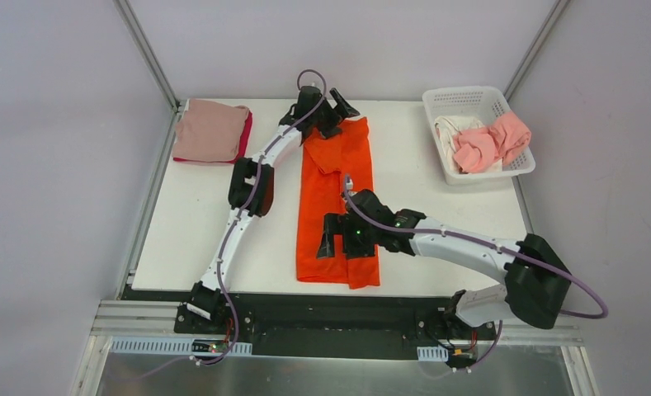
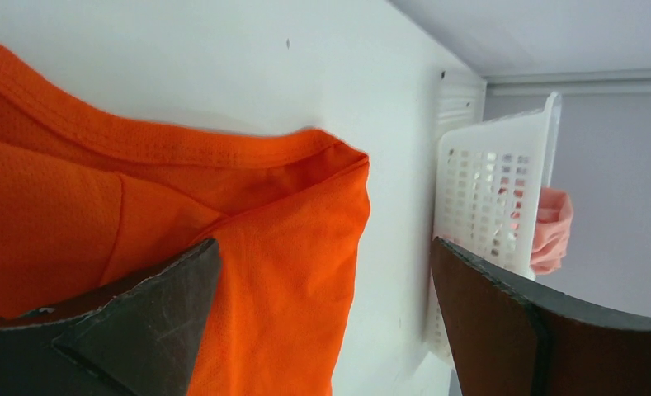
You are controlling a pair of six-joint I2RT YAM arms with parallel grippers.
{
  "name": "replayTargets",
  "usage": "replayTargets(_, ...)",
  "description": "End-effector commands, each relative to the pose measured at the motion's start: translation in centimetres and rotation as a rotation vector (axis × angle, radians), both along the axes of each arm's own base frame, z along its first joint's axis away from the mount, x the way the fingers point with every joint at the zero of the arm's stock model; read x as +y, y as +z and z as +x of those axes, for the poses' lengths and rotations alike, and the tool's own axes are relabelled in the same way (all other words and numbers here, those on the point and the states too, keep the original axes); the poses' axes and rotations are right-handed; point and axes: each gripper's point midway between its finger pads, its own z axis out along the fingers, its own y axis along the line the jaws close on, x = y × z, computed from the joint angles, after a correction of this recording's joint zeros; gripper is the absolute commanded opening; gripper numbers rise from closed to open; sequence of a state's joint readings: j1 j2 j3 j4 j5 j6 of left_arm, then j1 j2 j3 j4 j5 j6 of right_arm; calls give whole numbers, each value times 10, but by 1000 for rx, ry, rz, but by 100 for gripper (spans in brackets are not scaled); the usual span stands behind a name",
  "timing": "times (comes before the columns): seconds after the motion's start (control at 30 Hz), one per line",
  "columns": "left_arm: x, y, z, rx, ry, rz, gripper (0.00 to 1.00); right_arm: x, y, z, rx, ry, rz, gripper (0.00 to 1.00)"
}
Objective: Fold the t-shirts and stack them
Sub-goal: Rotate the tshirt 90 degrees, then grab the bottom of the folded rectangular tshirt with both arms
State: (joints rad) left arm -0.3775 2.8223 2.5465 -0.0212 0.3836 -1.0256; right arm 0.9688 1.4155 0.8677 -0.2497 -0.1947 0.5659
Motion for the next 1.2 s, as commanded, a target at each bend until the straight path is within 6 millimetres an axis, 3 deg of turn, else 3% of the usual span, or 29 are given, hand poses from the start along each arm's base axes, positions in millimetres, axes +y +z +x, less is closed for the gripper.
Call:
replayTargets(0.0, 18, 89, -19, -106, -54, 78, 99, -24, 33, 10, -132, -28, -44, 99)
replayTargets(0.13, 40, 137, -54, -165, -95, 213, 99, -42, 27, 0, -112, -34, -109, 98)
replayTargets(0.3, 75, 175, -108, -173, -133, 379, 99, -51, 17, 1, -108, -99, -180, 86)
replayTargets(0.43, 102, 159, -159, -106, -166, 469, 99, -40, 4, -7, -76, -75, -204, 75)
replayTargets(0.67, 159, 77, -274, 113, -49, 578, 99, -34, -31, -5, -28, -90, -327, 53)
replayTargets(0.9, 158, 32, -377, 150, -79, 452, 99, -43, -44, -14, -1, -81, -410, 45)
replayTargets(1.03, 156, 32, -409, 135, -86, 359, 99, -48, -47, -25, 14, -66, -430, 42)
replayTargets(1.17, 160, 16, -433, 169, -97, 341, 95, -52, -51, -34, 19, -50, -451, 38)
